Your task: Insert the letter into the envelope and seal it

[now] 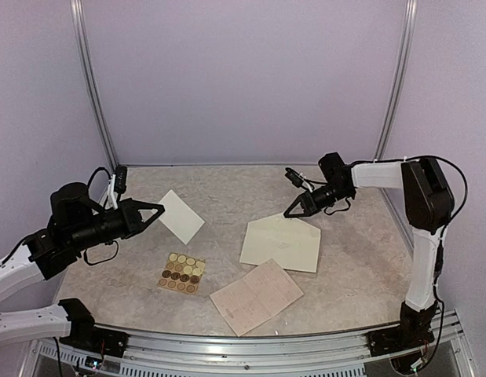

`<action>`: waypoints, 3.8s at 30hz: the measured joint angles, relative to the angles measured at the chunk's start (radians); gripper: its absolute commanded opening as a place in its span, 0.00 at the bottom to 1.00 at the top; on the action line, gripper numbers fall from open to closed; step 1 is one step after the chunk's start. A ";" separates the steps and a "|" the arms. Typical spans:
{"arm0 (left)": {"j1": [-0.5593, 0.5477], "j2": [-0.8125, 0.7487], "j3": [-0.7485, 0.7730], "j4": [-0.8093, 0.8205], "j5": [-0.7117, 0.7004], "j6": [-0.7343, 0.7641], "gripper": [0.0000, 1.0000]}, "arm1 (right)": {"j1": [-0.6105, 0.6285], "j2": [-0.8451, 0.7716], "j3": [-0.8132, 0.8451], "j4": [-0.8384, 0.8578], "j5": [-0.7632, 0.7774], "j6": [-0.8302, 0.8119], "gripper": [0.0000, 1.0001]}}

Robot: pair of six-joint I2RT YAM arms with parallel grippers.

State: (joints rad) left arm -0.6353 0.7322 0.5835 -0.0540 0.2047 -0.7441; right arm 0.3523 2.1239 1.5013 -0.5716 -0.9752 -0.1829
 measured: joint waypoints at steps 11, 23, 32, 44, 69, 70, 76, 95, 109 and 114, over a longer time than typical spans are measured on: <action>0.000 -0.016 0.000 -0.003 -0.019 0.000 0.00 | -0.032 -0.507 -0.425 0.427 0.376 0.520 0.00; -0.060 -0.021 0.000 -0.002 -0.108 -0.019 0.00 | 0.212 -0.925 -0.867 0.629 0.921 0.970 0.00; -0.230 -0.018 0.000 0.040 -0.261 -0.056 0.00 | 0.341 -0.974 -0.991 0.628 1.104 1.175 0.78; -0.372 0.174 0.124 0.114 -0.191 0.026 0.00 | 0.367 -1.086 -0.816 0.555 0.915 0.826 0.84; -0.502 0.426 0.283 0.147 0.032 0.188 0.00 | 0.542 -0.852 -0.609 0.742 0.105 0.771 0.56; -0.502 0.426 0.283 0.151 0.034 0.188 0.00 | 0.542 -0.849 -0.609 0.742 0.105 0.772 0.53; -0.502 0.426 0.283 0.158 0.045 0.192 0.00 | 0.544 -0.836 -0.609 0.756 0.088 0.779 0.00; -0.492 0.615 0.303 0.186 -0.219 0.021 0.48 | 0.305 -0.948 -0.763 0.554 0.523 0.939 0.00; -0.442 0.984 0.459 0.199 -0.239 -0.091 0.45 | 0.178 -0.842 -0.829 0.399 0.664 0.979 0.00; -0.420 1.062 0.504 0.197 -0.235 -0.093 0.42 | 0.159 -0.774 -0.829 0.397 0.682 0.964 0.00</action>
State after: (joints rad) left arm -1.0554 1.7943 1.0870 0.1432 -0.0299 -0.8375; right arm 0.5110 1.3502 0.6720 -0.1741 -0.2935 0.7811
